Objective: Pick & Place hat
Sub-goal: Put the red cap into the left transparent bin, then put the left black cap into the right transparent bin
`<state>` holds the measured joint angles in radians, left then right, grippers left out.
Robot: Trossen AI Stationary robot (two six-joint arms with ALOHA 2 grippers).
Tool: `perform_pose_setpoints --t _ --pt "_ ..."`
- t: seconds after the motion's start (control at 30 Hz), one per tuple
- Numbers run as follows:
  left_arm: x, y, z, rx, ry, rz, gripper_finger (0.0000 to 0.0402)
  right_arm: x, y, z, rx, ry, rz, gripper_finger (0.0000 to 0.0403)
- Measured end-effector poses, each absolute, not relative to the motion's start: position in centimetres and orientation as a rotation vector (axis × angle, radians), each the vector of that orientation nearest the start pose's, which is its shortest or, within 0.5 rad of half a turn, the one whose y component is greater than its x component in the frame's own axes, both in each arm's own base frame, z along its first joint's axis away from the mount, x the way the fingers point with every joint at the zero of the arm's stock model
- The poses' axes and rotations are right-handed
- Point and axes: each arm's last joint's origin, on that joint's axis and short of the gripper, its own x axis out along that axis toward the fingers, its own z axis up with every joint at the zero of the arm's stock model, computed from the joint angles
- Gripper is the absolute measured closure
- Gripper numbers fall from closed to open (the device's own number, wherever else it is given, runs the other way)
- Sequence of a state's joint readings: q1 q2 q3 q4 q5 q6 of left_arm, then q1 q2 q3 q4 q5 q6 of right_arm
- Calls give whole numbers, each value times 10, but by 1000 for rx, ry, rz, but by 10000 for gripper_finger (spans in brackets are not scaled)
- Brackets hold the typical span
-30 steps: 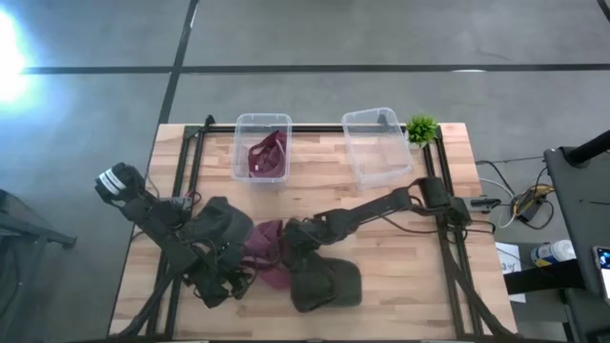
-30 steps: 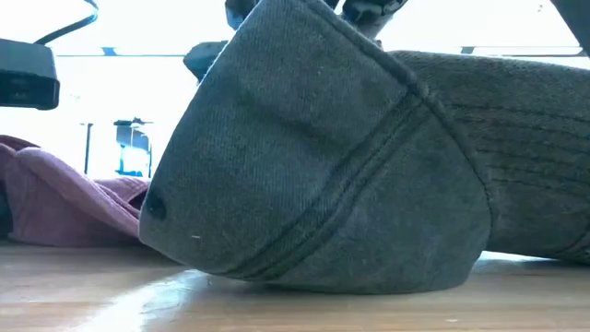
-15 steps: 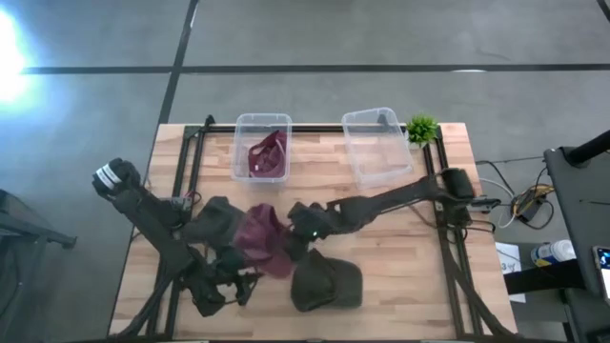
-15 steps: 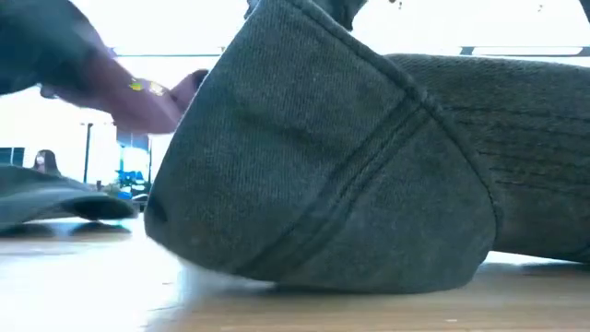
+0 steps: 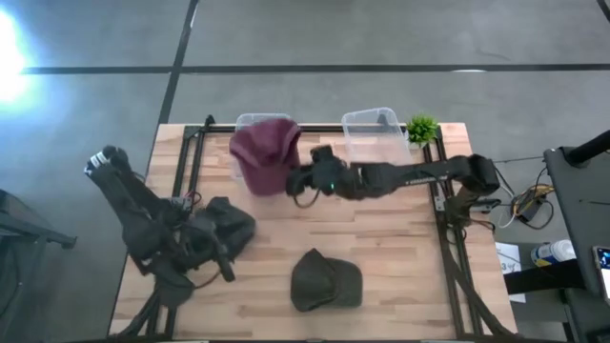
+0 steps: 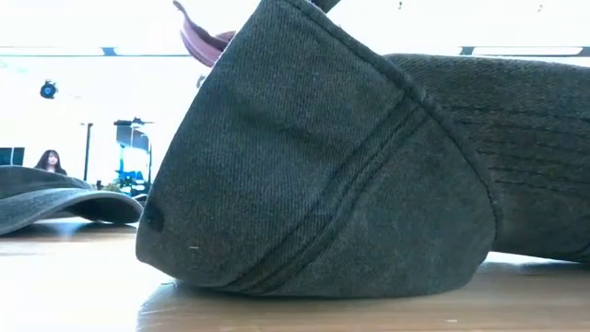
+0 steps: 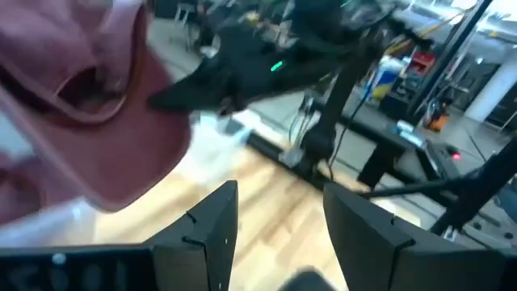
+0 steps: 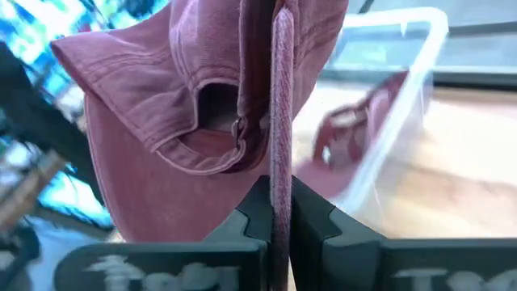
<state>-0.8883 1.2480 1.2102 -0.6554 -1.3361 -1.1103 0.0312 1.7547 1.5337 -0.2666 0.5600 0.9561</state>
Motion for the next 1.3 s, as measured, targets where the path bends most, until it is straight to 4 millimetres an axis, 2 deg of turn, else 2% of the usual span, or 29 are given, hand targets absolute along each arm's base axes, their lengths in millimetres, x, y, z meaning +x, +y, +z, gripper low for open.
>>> perform_pose_setpoints --t 0.07,0.23,0.4,0.5,0.6,0.73,0.9,1.07,1.2,1.3 --pt "169 -166 373 -423 20 522 225 406 -20 324 795 160 -700 391" --pt "158 -160 404 -344 -4 517 225 414 -57 305 804 160 -788 391" --pt "148 -151 418 -273 -11 530 225 425 -89 290 837 137 -766 391" --pt "143 -145 420 -268 -16 536 225 431 -99 275 859 140 -794 390" --pt "140 -140 417 -238 -10 546 225 441 -104 268 866 148 -773 390" --pt "136 -134 411 -179 8 555 225 465 -110 265 880 195 -677 390" --pt "132 -129 406 -154 20 560 225 481 -110 262 810 347 -793 362" --pt "128 -124 405 -142 27 563 225 481 -97 280 677 377 -953 350" --pt "127 -122 401 -97 59 553 225 482 -84 300 592 374 -929 347" --pt "125 -118 394 -100 118 528 225 478 -70 318 506 386 -905 324"
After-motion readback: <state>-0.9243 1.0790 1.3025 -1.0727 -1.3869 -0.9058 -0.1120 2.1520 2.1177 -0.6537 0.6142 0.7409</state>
